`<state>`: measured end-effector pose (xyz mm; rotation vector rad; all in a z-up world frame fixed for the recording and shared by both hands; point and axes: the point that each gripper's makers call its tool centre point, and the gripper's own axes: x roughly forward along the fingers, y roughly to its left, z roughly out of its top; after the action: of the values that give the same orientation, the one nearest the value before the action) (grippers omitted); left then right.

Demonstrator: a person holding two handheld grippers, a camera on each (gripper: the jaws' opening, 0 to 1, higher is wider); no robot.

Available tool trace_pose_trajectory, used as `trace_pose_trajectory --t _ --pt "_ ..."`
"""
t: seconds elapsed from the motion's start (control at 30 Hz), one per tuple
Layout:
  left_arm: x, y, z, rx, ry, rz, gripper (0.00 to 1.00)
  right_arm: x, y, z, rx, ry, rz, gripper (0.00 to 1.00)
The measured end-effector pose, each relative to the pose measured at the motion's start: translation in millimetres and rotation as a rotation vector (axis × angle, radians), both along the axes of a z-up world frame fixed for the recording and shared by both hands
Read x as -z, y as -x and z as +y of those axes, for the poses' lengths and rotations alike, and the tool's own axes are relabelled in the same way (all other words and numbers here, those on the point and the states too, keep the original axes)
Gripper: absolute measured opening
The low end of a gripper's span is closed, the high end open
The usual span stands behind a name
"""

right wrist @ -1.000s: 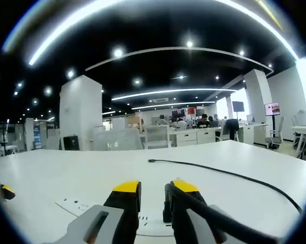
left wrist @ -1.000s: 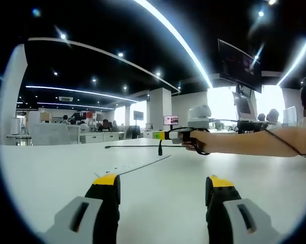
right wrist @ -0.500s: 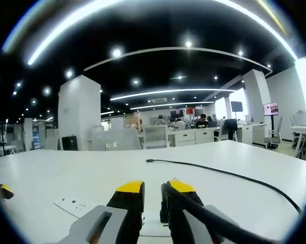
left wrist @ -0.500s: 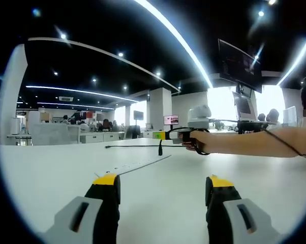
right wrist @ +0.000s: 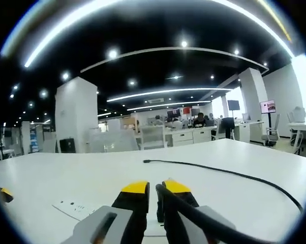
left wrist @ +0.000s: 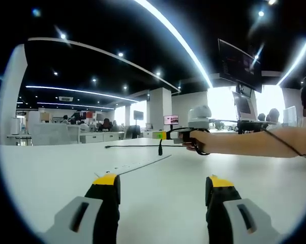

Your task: Locate the USB plug end of the data cable currently connected to the USB port on the desk. Grip the plug, withdraw it from the port, and place it onto the desktop.

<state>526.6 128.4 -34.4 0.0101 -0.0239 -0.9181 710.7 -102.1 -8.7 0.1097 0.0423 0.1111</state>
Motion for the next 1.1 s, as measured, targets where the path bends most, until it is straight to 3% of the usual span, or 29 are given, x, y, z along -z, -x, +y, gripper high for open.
trace_pose_trajectory --t 0.33,0.63,1.1 --pt "-0.3 -2.1 0 0.000 -0.001 0.000 0.68 2.2 5 -1 0.013 -0.011 -0.002 0.08" --pt "-0.3 -4.1 0 0.000 -0.002 0.001 0.68 1.1 -2 -5 0.022 -0.025 0.000 0.07" --pt "1.2 -3.3 1 0.000 -0.003 0.001 0.68 4.8 -5 -2 0.036 0.000 0.000 0.07"
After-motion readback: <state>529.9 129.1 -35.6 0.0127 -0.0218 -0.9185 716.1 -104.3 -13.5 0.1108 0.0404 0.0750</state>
